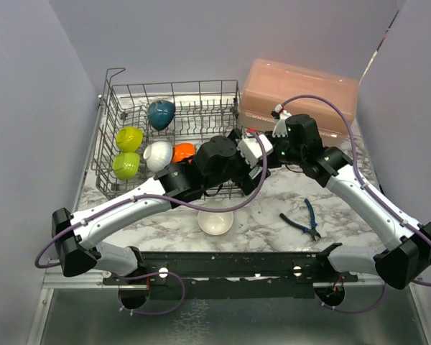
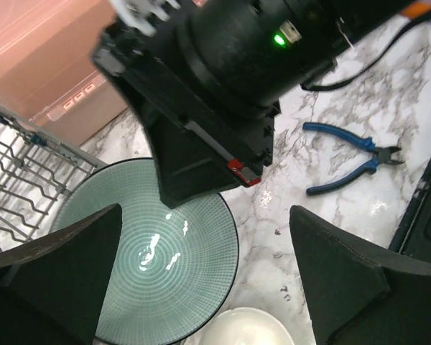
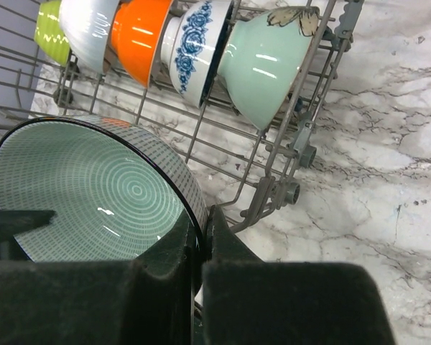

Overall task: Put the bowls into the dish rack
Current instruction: Pick up the bowl from the center of the board.

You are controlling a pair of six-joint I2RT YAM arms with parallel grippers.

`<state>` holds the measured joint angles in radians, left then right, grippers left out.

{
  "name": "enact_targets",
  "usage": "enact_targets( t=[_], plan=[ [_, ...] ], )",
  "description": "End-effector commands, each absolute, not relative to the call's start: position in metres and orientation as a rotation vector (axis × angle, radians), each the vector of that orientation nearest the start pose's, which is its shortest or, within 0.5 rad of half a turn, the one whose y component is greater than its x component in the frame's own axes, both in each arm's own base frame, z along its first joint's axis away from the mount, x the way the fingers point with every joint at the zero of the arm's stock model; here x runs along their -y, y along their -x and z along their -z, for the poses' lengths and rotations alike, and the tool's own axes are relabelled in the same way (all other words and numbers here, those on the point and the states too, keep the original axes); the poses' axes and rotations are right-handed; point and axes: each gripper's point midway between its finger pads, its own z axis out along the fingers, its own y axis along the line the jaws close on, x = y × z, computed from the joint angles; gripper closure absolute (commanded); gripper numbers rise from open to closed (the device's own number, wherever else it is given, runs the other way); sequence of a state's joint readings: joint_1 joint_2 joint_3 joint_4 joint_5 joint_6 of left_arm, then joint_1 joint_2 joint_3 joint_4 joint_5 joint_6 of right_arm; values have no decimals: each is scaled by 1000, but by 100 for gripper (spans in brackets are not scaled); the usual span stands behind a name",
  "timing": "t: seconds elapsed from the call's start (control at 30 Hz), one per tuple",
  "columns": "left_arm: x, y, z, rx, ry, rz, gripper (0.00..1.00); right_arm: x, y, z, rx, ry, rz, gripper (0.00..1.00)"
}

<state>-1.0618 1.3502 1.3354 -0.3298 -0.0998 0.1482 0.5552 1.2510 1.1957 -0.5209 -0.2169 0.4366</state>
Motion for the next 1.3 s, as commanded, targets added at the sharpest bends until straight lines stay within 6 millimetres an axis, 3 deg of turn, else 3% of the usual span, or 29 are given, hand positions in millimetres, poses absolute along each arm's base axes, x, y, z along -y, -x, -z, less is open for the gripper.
enact_targets(
  t=[0.0,0.23,0.43,0.6,0.83,1.27],
  plan=[
    [350,-233,-345,-1654,-822,687,1,-239,-292,-252,-2181,243,-788,100],
    [310,-258,-344,-1765,-523,857,1,-236,-292,-248,-2173,246,-784,100],
    [287,-265,-315,-1911,-335,1009,1,-236,-290,-253,-2140,259,-799,100],
    [297,-245,-300,-1977,-353,1244,1,-238,-286,-268,-2063,281,-840,100],
    [310,-216,-319,-1852,-381,1529,1,-243,-279,-286,-1976,310,-912,100],
    [318,-212,-332,-1767,-362,1663,6,-253,-267,-306,-1898,368,-1018,100]
  ],
)
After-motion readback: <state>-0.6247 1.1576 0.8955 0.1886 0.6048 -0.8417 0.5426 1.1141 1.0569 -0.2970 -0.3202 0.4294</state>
